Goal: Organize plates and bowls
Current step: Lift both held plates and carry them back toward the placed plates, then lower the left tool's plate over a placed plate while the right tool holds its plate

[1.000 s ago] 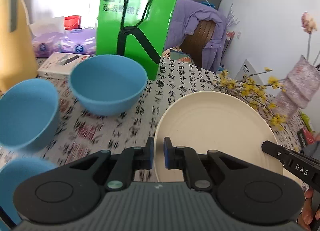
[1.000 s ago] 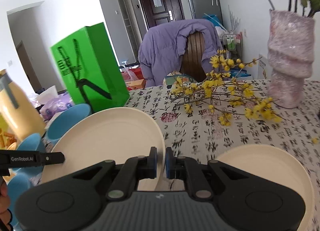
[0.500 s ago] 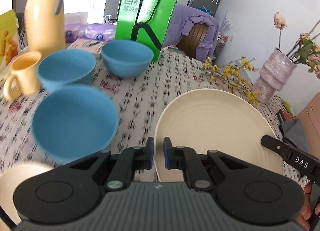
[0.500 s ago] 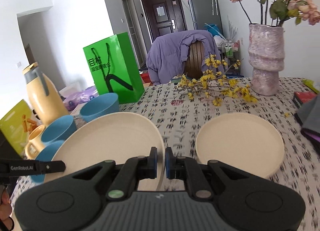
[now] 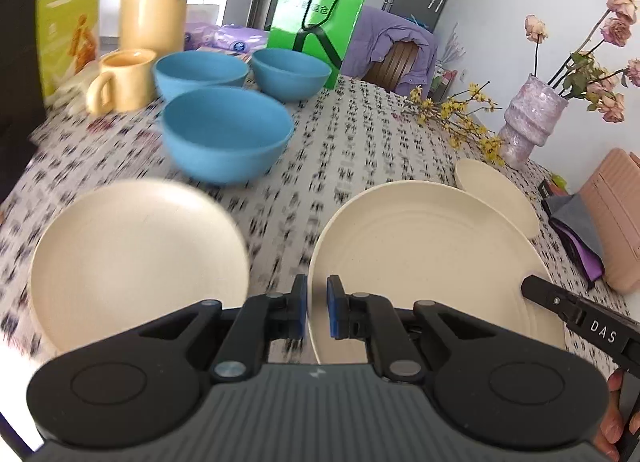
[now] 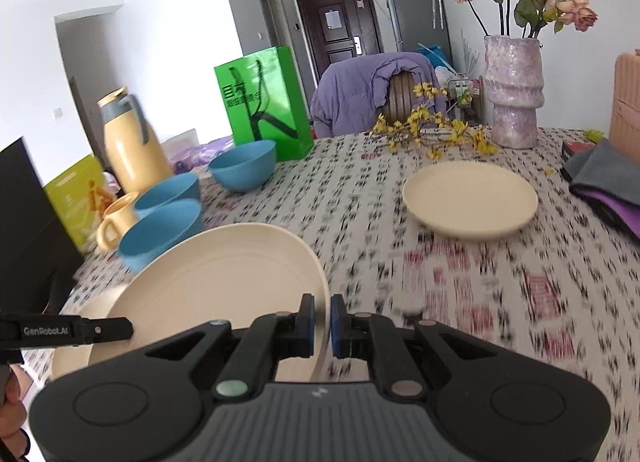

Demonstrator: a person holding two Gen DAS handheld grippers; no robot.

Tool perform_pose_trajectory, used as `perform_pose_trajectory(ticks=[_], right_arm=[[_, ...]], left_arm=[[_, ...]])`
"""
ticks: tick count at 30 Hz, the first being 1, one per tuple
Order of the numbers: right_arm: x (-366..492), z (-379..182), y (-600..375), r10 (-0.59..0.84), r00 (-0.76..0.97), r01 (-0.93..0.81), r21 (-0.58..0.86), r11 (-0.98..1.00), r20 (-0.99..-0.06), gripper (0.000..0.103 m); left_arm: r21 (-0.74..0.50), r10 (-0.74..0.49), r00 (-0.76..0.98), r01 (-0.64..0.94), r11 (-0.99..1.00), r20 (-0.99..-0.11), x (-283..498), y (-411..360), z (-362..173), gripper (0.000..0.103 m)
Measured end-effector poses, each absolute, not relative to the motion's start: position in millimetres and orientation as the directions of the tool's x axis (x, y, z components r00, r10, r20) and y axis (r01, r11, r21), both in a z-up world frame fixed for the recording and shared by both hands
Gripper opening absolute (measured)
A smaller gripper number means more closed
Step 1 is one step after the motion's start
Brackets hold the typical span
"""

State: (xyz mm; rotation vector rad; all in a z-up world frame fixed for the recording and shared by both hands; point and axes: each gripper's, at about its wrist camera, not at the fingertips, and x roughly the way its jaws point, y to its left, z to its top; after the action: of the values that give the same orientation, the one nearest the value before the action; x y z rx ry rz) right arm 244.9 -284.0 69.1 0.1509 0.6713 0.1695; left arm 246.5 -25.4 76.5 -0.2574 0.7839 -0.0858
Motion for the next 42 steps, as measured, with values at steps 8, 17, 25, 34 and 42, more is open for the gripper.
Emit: perform_pose_trajectory(ticks=[8,17,25,34,42], right_arm=[[185.0,55.0,-271.3,0.226,0.761,-0.134,0.194,0.972,-0.608,0.008],[147.0,45.6,-257.9,0.250,0.747,-0.152,0.209,0.966,-0.615,0.008],[158.0,43.8,-242.2,0.277,0.737,-0.175,0.222,0.959,-0.617,0.008],[184.9,49.1,-212.4,0.299,0.735,-0.212,0.213,0.954,-0.609,0.008],[222.6,47.8,-173.8,0.331,0.708,-0.247,0.221,0.944,-0.624,0.008]], left_arm=[[-0.259,-0.152,0.729,-0.036,0.965,-0.667,186.7,-13.5,66.1,0.010],[-0.244,-0.131,0.738,-0.047,0.969,-0.662,144.9,-0.8,59.0,0.010],[-0.265,-0.110,0.754,-0.088,0.960,-0.648,150.5,18.6,62.7,0.011],[-0.264,-0.072,0.761,-0.133,0.955,-0.645,167.0,45.4,65.2,0.010],[-0.280,-0.039,0.761,-0.190,0.941,-0.647,193.8,85.6,67.2,0.011]])
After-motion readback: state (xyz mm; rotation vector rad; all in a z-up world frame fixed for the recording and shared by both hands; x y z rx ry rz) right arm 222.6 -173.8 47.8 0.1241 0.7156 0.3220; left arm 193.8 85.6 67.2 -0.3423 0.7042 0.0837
